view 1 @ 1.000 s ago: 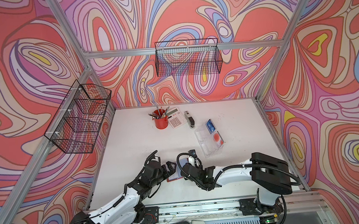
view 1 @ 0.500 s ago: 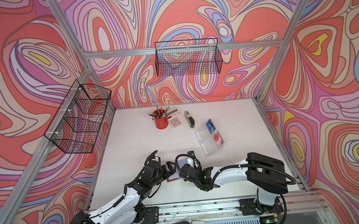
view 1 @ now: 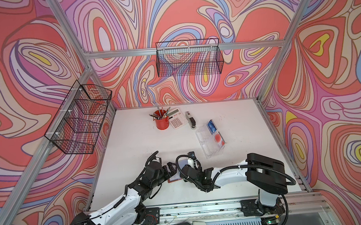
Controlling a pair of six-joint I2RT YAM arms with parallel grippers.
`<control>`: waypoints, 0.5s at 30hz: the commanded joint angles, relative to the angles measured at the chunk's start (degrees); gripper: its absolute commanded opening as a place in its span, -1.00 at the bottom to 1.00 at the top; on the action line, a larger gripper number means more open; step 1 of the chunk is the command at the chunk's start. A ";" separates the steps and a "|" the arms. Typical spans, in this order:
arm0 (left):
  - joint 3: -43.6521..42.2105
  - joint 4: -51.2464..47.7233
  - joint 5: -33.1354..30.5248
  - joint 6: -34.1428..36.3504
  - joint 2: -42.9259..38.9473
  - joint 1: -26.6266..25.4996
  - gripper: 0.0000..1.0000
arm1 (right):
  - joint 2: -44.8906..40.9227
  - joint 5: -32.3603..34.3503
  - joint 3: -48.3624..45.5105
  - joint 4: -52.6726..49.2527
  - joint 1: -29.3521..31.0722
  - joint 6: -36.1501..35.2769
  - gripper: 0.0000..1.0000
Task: Put the credit cards into the card holder
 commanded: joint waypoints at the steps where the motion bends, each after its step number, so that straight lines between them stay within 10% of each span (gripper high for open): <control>1: 0.58 -2.94 -0.07 0.19 0.60 -0.15 0.99 | 3.06 -3.04 1.30 0.96 0.71 0.33 -0.41; 10: 0.45 -2.53 -0.57 0.57 1.14 -0.15 0.97 | 6.02 -6.62 3.86 4.42 2.24 0.23 -0.42; 15: 0.87 -4.81 -3.84 1.92 1.89 -0.15 0.54 | 6.04 -7.09 3.17 5.72 2.28 0.58 -0.46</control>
